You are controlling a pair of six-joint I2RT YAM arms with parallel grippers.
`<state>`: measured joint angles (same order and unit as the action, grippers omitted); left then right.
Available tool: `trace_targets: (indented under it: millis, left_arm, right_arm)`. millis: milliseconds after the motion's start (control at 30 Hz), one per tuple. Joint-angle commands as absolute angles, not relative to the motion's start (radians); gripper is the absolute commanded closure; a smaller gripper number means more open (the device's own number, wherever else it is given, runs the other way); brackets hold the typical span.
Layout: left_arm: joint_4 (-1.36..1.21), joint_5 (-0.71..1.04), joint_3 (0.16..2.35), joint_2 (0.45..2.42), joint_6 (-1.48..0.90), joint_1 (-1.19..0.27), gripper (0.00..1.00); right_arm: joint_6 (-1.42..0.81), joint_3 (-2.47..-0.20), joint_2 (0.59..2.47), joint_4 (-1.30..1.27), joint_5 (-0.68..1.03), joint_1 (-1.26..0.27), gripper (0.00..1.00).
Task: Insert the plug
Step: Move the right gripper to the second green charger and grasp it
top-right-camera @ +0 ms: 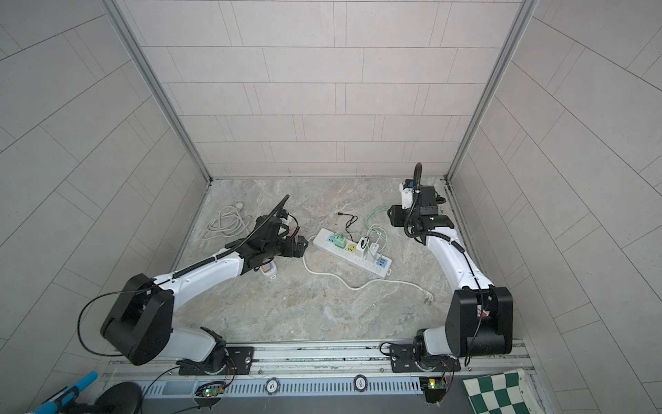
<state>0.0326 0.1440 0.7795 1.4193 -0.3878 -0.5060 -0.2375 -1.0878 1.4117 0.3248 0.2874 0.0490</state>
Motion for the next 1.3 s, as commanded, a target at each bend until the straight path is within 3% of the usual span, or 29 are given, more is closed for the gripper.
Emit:
trace_targets:
  millis: [0,333,433,800,933,1267]
  left_arm:
    - [-0.128,0.154,0.708,1.389,-0.456,-0.5,0.0]
    - [-0.112,0.231,0.731,1.415,-0.46,-0.497,0.0]
    - [-0.105,0.23,0.73,1.401,-0.457,-0.497,0.0]
    - [-0.082,0.244,0.741,1.375,-0.441,-0.497,0.0]
    - [-0.072,0.245,0.743,1.354,-0.437,-0.498,0.0]
    - [-0.085,0.271,0.744,1.361,-0.437,-0.497,0.0]
  right_arm:
    - [-0.44,-1.087,1.449,0.308,0.136,0.133,0.54]
    - [-0.499,-1.24,1.672,0.387,-0.005,0.285,0.54]
    - [-0.464,-1.304,1.724,0.432,-0.078,0.293,0.49]
    - [-0.436,-1.578,2.035,0.688,0.001,0.352,0.48]
    - [-0.419,-1.585,2.056,0.695,-0.022,0.354,0.43]
    - [-0.394,-1.617,2.13,0.718,0.018,0.361,0.43]
